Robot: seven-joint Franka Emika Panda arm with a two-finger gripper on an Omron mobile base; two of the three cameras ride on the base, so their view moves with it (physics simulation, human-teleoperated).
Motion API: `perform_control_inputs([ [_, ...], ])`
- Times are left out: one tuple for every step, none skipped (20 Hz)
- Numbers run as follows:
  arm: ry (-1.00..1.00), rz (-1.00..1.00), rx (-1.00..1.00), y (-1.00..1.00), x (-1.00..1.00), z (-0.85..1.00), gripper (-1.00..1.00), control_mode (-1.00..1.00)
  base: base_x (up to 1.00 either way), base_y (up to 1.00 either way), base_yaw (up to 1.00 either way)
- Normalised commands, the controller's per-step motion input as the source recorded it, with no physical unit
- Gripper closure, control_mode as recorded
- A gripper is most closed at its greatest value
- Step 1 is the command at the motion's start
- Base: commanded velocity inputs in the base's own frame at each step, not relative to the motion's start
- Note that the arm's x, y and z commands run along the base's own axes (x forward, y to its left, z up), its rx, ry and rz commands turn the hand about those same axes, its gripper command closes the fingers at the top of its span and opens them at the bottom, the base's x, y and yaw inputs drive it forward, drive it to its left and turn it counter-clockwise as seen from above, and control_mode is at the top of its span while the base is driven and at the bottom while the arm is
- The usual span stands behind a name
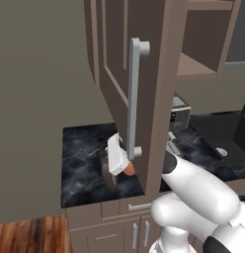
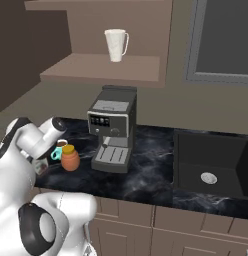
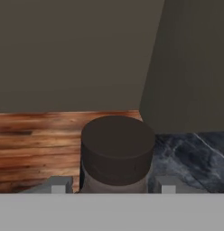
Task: Pick the syrup bottle and honey bottle from the cabinet and place them next to the mug.
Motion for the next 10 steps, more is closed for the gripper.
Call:
perform_control_inputs([
  [0.00,0.02,0.00,0.06,0.00,-0.27,1.00,-1.00,0.00,0.00,0.00],
  [0.00,0.02,0.00,0.06,0.00,-0.22,1.00,-1.00,0.00,0.00,0.00],
  [0.00,0.02,0.00,0.04,0.00,-0.19,1.00,-1.00,0.00,0.00,0.00],
  [0.00,0.01,0.00,0.01,0.00,-0.13,1.00,-1.00,0.00,0.00,0.00],
  [0.00,0.00,0.00,0.01,0.02,-0.09,1.00,-1.00,0.00,0.00,0.00],
  [0.00,0.00,0.00,0.00,0.05,-0.09,1.00,-1.00,0.00,0.00,0.00],
  [0.00,0.00,0.00,0.01,0.06,-0.12,1.00,-1.00,0.00,0.00,0.00],
  [0.00,0.00,0.00,0.03,0.10,-0.09,1.00,-1.00,0.00,0.00,0.00],
  [0.00,0.00,0.00,0.08,0.14,-0.05,1.00,-1.00,0.00,0.00,0.00],
  [0.00,0.00,0.00,0.08,0.22,0.00,1.00,-1.00,0.00,0.00,0.00],
])
